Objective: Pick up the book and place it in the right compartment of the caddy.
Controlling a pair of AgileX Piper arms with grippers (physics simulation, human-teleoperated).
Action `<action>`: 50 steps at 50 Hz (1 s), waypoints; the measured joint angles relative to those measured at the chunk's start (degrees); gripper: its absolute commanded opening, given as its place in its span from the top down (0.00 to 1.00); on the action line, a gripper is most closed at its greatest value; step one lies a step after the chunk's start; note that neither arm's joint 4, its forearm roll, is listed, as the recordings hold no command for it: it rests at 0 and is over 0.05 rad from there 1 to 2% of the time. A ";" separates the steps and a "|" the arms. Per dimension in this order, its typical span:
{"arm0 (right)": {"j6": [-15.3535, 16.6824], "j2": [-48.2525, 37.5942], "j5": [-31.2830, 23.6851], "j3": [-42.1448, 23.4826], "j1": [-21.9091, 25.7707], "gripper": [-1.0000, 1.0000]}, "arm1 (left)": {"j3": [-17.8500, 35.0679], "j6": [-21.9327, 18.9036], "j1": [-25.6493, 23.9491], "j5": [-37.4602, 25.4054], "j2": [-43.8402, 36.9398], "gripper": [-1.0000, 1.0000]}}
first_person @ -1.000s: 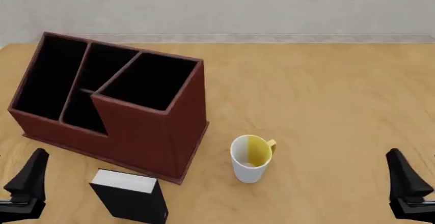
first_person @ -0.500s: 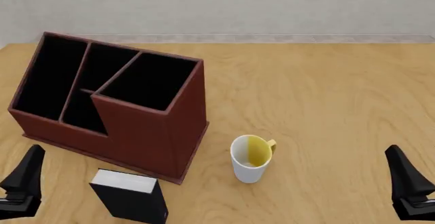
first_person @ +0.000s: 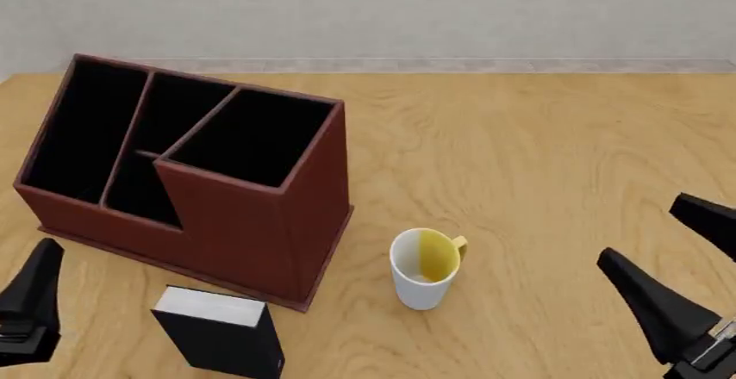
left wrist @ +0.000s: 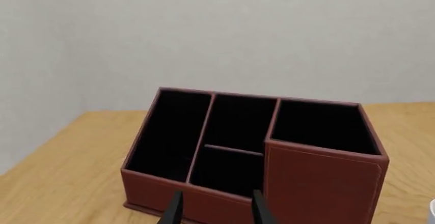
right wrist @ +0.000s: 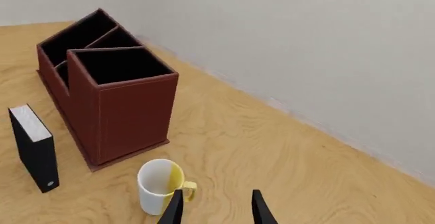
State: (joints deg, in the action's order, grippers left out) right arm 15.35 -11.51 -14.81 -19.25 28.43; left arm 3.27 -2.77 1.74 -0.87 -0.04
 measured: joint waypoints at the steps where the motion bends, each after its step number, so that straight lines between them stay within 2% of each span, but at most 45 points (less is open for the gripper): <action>1: 0.47 -0.88 -0.17 -0.58 0.94 0.00 | 0.04 -0.02 0.06 0.04 0.00 0.00; 5: 2.09 -4.78 -0.66 -2.94 4.63 0.00 | 0.21 -0.02 0.32 0.21 0.01 0.00; 11: 4.84 -18.37 1.13 -7.93 13.03 0.00 | 0.97 0.18 1.03 0.58 0.02 0.00; 19: 5.96 -29.29 2.34 -12.72 19.48 0.00 | 1.71 0.15 1.55 0.79 0.03 0.00; 32: 5.61 -40.43 3.86 -17.92 25.76 0.00 | 2.00 -0.06 1.82 1.12 0.03 0.00; 50: 3.53 -51.89 5.19 -24.14 31.61 0.00 | 1.88 -0.37 1.88 1.46 0.03 0.00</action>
State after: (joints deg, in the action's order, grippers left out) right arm 18.88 -63.40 -9.62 -43.38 60.05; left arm 5.14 -3.15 3.61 0.60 0.00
